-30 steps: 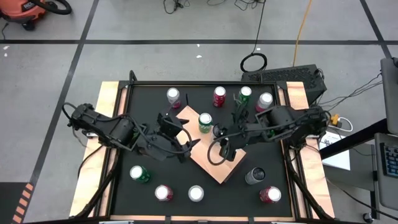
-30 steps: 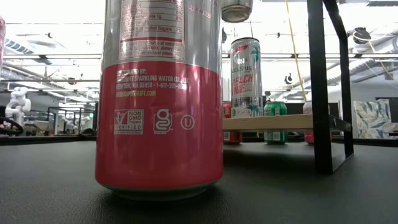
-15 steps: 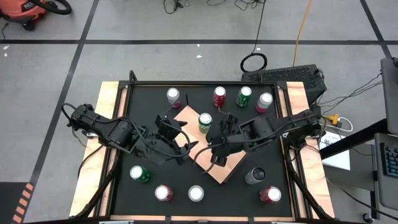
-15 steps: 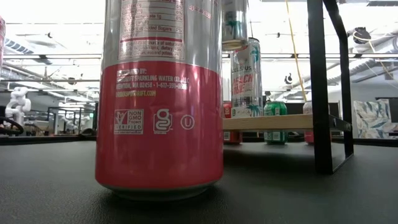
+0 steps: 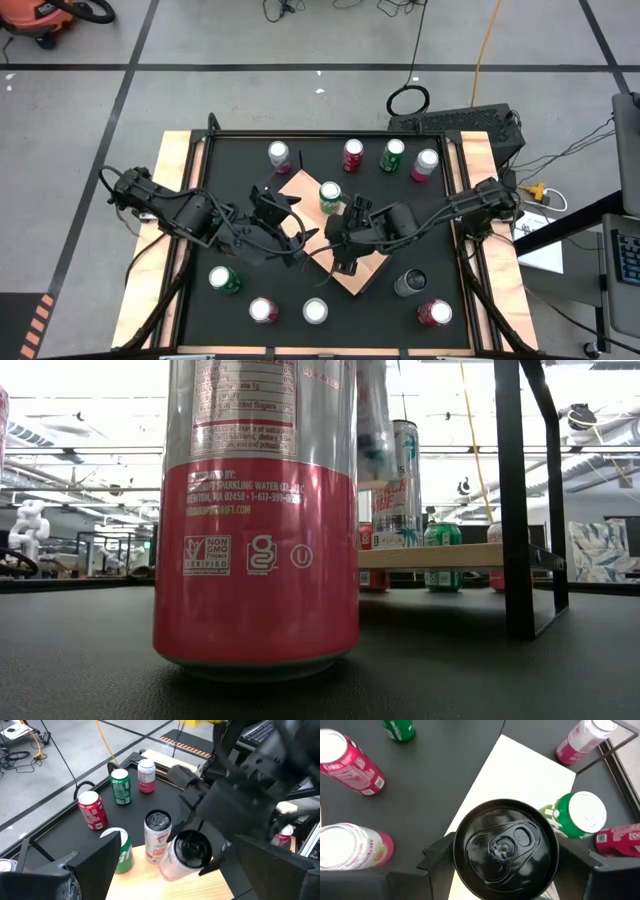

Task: Place canned beverage on shelf
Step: Put the left white soda can aligned with the other white soda can

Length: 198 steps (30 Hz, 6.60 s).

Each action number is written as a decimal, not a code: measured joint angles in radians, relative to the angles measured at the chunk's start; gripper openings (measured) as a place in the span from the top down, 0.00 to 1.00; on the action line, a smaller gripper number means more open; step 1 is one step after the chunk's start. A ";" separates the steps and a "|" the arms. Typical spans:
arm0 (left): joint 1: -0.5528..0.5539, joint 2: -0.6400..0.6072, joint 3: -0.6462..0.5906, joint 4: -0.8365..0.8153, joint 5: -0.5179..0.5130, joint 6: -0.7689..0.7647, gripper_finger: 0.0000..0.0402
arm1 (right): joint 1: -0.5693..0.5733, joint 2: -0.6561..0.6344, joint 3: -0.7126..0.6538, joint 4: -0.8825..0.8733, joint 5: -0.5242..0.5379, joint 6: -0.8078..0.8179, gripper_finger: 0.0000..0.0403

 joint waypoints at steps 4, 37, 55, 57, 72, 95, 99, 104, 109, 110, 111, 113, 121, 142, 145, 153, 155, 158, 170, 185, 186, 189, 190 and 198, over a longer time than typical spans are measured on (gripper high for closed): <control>0.000 0.000 0.000 0.000 0.001 0.003 0.03 | -0.005 0.000 -0.034 0.053 0.003 -0.022 0.41; 0.001 0.000 0.000 -0.004 0.008 0.004 0.03 | -0.035 0.085 -0.052 0.069 0.006 -0.023 0.41; 0.001 0.000 0.000 -0.006 0.011 0.004 0.03 | -0.057 0.110 -0.052 0.069 0.005 -0.020 0.39; 0.001 0.000 0.000 -0.010 0.011 0.004 0.03 | -0.059 0.111 -0.052 0.062 0.001 -0.020 0.39; 0.001 0.000 0.000 -0.008 0.011 0.004 0.03 | -0.060 0.113 -0.052 0.061 -0.023 -0.020 0.38; 0.001 0.000 0.000 -0.007 0.008 0.004 0.03 | -0.068 0.113 -0.051 0.038 -0.019 -0.020 0.31; 0.001 0.000 0.000 -0.006 0.007 0.003 0.03 | -0.070 0.113 -0.050 0.038 -0.019 -0.020 0.30; 0.002 0.000 0.000 -0.007 0.007 0.004 0.03 | -0.073 0.113 -0.050 0.033 -0.020 -0.020 0.30; 0.002 0.000 0.000 -0.009 0.005 0.004 0.03 | -0.080 0.113 -0.050 0.031 -0.021 -0.002 0.30; 0.002 0.000 0.000 -0.009 0.004 0.004 0.03 | -0.083 0.113 -0.050 0.031 -0.021 -0.001 0.30; 0.003 0.000 0.000 -0.010 0.003 0.004 0.03 | -0.085 0.113 -0.050 0.030 -0.022 -0.001 0.30; 0.009 0.000 0.000 -0.010 0.003 0.004 0.03 | -0.089 0.113 -0.050 0.029 -0.023 -0.001 0.30; 0.022 -0.001 0.000 -0.012 0.004 0.005 0.03 | -0.104 0.113 -0.050 0.022 -0.054 0.010 0.25; 0.054 0.000 0.000 -0.052 0.013 -0.051 0.03 | -0.129 0.112 -0.045 -0.033 -0.154 0.032 0.12; 0.054 0.000 0.000 -0.054 0.012 -0.050 0.03 | -0.133 0.111 -0.045 -0.030 -0.157 0.032 0.12; 0.054 0.009 -0.001 -0.140 0.024 -0.156 0.03 | -0.137 0.077 -0.018 -0.023 -0.180 -0.004 0.12; 0.047 0.011 -0.018 -0.143 0.027 -0.203 0.03 | -0.138 0.063 -0.002 -0.042 -0.183 -0.015 0.12; 0.021 0.009 -0.059 -0.153 0.003 -0.284 0.03 | -0.137 0.036 0.016 -0.052 -0.192 -0.032 0.12; -0.113 0.010 -0.251 -0.018 -0.031 -0.444 0.03 | -0.141 -0.207 0.025 -0.144 -0.210 -0.171 0.13; -0.058 0.071 -0.303 -0.038 0.196 -0.309 0.03 | -0.145 -0.434 0.025 -0.250 -0.123 -0.141 0.13; -0.052 0.089 -0.305 -0.051 0.204 -0.328 0.03 | -0.145 -0.443 0.025 -0.255 -0.111 -0.131 0.13; -0.044 0.136 -0.305 -0.029 0.117 -0.283 0.04 | -0.145 -0.469 0.025 -0.268 -0.073 -0.105 0.13; -0.045 0.148 -0.305 -0.022 0.072 -0.256 0.05 | -0.145 -0.477 0.025 -0.267 -0.064 -0.098 0.13; -0.038 0.229 -0.304 0.175 0.000 -0.147 0.20 | -0.145 -0.503 0.024 -0.294 0.009 -0.079 0.13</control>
